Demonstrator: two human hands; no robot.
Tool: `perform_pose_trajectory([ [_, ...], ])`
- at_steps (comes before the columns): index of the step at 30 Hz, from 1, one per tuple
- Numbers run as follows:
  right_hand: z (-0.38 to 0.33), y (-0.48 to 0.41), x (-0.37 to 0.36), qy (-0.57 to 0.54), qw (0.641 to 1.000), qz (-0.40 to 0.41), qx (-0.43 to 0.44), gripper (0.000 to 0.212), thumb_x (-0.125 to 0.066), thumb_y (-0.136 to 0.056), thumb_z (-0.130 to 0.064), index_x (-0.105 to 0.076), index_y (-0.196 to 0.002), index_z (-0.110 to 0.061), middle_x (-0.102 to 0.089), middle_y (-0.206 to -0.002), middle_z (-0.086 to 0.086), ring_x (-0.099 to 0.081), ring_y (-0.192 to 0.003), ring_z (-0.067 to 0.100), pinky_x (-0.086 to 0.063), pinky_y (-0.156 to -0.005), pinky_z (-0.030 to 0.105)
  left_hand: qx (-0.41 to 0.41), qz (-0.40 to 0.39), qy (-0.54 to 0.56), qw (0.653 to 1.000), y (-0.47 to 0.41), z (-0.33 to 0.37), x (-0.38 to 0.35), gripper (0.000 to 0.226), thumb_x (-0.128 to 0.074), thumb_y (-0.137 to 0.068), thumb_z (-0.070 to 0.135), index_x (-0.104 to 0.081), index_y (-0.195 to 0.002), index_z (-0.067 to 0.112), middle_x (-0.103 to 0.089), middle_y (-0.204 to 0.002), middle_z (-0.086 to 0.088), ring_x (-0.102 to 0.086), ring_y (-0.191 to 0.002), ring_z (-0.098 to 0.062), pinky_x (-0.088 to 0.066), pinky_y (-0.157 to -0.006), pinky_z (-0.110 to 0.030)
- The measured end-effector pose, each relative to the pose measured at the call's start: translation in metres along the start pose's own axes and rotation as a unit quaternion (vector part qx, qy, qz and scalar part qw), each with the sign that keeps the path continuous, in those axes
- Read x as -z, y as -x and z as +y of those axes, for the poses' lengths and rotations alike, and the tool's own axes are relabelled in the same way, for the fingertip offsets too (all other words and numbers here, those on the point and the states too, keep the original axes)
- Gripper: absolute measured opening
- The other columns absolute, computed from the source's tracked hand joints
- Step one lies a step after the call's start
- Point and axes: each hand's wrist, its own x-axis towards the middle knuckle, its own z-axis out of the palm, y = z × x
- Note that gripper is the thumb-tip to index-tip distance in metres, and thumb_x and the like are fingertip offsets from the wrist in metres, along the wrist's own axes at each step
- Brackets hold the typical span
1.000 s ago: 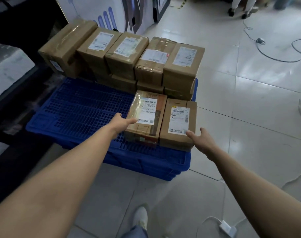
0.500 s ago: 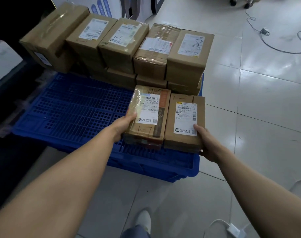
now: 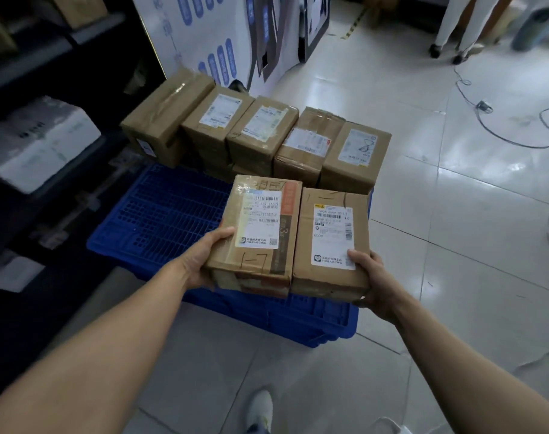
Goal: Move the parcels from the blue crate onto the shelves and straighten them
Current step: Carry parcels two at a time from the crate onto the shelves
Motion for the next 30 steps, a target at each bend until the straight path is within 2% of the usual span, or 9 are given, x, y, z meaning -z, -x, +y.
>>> perform_pose_trajectory([
  [2, -0.029, 0.015, -0.019, 0.006, 0.999, -0.023, 0.024, 0.062, -0.063, -0.085, -0.042, -0.03, -0.137, -0.035, -0.059, -0.118, 0.009, -0.062, -0.103, 0.031, -0.058, -0.072, 0.048, -0.031, 0.007, 0.029, 0.999, 0.032, 0.021, 0.017, 0.044, -0.063, -0.067, 0.062, -0.074, -0.096, 0.03, -0.074, -0.094, -0.009, -0.064, -0.087, -0.028, -0.05, -0.069, -0.039],
  [5, -0.076, 0.035, -0.053, 0.004, 0.996, -0.076, 0.044, 0.062, -0.065, -0.083, -0.039, -0.032, -0.136, -0.042, -0.059, -0.119, 0.009, -0.059, -0.107, 0.033, -0.049, -0.092, 0.056, -0.083, 0.01, 0.089, 0.992, 0.08, 0.051, 0.041, 0.048, -0.064, -0.069, 0.056, -0.072, -0.105, 0.025, -0.073, -0.103, -0.01, -0.067, -0.091, -0.029, -0.054, -0.078, -0.044],
  [9, -0.132, 0.06, -0.104, 0.027, 0.986, -0.154, 0.062, 0.064, -0.068, -0.081, -0.036, -0.034, -0.133, -0.05, -0.055, -0.123, 0.006, -0.057, -0.108, 0.03, -0.057, -0.07, 0.044, -0.159, 0.045, 0.154, 0.974, 0.146, 0.081, 0.068, 0.047, -0.062, -0.075, 0.05, -0.068, -0.112, 0.021, -0.072, -0.105, -0.011, -0.069, -0.089, -0.025, -0.055, -0.076, -0.039],
  [13, -0.176, 0.081, -0.156, 0.07, 0.964, -0.234, 0.108, 0.064, -0.07, -0.079, -0.033, -0.038, -0.133, -0.045, -0.058, -0.124, 0.008, -0.058, -0.109, 0.031, -0.055, -0.076, 0.052, -0.239, 0.092, 0.168, 0.952, 0.216, 0.091, 0.092, 0.041, -0.059, -0.079, 0.049, -0.067, -0.111, 0.025, -0.072, -0.107, -0.008, -0.069, -0.092, -0.024, -0.055, -0.075, -0.039],
  [15, -0.194, 0.097, -0.187, 0.096, 0.947, -0.279, 0.126, 0.062, -0.071, -0.077, -0.034, -0.041, -0.13, -0.046, -0.059, -0.123, 0.008, -0.058, -0.108, 0.031, -0.055, -0.075, 0.05, -0.268, 0.141, 0.183, 0.935, 0.254, 0.086, 0.103, 0.038, -0.059, -0.079, 0.05, -0.069, -0.108, 0.027, -0.071, -0.11, -0.009, -0.066, -0.099, -0.025, -0.051, -0.085, -0.044],
  [20, -0.213, 0.15, -0.273, 0.189, 0.881, -0.403, 0.16, 0.064, -0.075, -0.064, -0.041, -0.046, -0.121, -0.047, -0.062, -0.118, 0.002, -0.061, -0.105, 0.027, -0.056, -0.073, 0.049, -0.342, 0.266, 0.235, 0.87, 0.362, 0.036, 0.115, 0.038, -0.062, -0.077, 0.052, -0.071, -0.108, 0.033, -0.072, -0.107, -0.004, -0.07, -0.092, -0.021, -0.056, -0.072, -0.04],
  [24, -0.193, 0.193, -0.332, 0.253, 0.822, -0.483, 0.165, 0.071, -0.08, -0.055, -0.045, -0.049, -0.118, -0.053, -0.062, -0.118, -0.001, -0.06, -0.106, 0.028, -0.056, -0.071, 0.049, -0.371, 0.369, 0.265, 0.81, 0.435, -0.028, 0.1, 0.037, -0.061, -0.078, 0.054, -0.071, -0.107, 0.034, -0.07, -0.113, -0.005, -0.069, -0.098, -0.023, -0.056, -0.073, -0.039],
  [27, -0.158, 0.237, -0.371, 0.286, 0.773, -0.543, 0.16, 0.053, -0.08, -0.055, -0.043, -0.055, -0.099, -0.06, -0.064, -0.116, -0.004, -0.061, -0.106, 0.029, -0.056, -0.075, 0.052, -0.386, 0.438, 0.306, 0.752, 0.487, -0.086, 0.077, 0.032, -0.059, -0.081, 0.05, -0.072, -0.105, 0.033, -0.07, -0.113, -0.004, -0.069, -0.097, -0.021, -0.055, -0.076, -0.037],
  [30, -0.108, 0.294, -0.406, 0.321, 0.706, -0.61, 0.165, 0.054, -0.079, -0.062, -0.039, -0.053, -0.104, -0.058, -0.067, -0.111, -0.007, -0.062, -0.105, 0.028, -0.055, -0.079, 0.057, -0.39, 0.526, 0.355, 0.667, 0.542, -0.157, 0.047, 0.044, -0.061, -0.079, 0.045, -0.063, -0.118, 0.026, -0.069, -0.116, -0.007, -0.068, -0.096, -0.022, -0.056, -0.074, -0.036],
])
